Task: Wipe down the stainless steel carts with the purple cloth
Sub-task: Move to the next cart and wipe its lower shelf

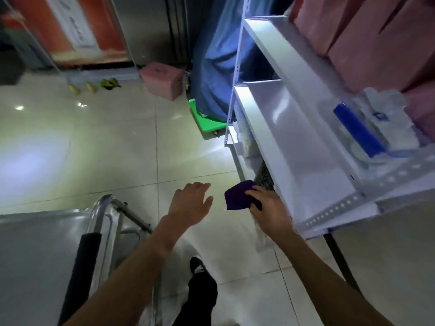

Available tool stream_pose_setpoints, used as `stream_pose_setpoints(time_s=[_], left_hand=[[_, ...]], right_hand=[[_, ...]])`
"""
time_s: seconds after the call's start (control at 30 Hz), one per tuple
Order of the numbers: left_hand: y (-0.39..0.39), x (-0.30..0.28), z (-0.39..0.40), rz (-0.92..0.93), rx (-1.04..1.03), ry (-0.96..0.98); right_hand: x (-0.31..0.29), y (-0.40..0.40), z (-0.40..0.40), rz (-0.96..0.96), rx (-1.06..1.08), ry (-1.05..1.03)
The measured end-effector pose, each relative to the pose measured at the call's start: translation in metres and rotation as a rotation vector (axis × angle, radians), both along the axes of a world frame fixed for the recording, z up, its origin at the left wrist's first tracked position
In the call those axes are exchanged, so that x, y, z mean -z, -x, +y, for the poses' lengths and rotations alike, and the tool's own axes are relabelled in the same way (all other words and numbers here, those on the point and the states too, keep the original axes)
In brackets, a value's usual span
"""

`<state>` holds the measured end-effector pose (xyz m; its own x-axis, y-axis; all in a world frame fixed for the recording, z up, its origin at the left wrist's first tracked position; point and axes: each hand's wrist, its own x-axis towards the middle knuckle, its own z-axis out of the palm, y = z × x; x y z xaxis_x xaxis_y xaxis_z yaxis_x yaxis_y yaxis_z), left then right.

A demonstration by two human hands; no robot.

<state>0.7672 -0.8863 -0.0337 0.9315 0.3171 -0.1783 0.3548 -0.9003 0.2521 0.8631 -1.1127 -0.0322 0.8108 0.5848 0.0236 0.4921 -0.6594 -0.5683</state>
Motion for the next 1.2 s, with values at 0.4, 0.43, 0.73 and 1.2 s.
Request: stream_pose_setpoints(time_s=[0.4, 0.43, 0.73, 1.2], left_hand=[[-0.109, -0.025, 0.160, -0.016, -0.156, 0.012], [-0.118, -0.025, 0.171, -0.014, -0.173, 0.011], [-0.198, -0.016, 0.285, 0.057, -0.348, -0.005], [-0.166, -0.015, 0.478, 0.003, -0.850, 0.040]], right_hand=[[-0.032, -0.147, 0.191, -0.042, -0.153, -0.065], [-0.031, -0.158, 0.205, -0.038, -0.165, -0.074], [0.002, -0.274, 0.344, 0.025, -0.314, -0.086], [-0.007, -0.310, 0.630, -0.036, -0.786, -0.067]])
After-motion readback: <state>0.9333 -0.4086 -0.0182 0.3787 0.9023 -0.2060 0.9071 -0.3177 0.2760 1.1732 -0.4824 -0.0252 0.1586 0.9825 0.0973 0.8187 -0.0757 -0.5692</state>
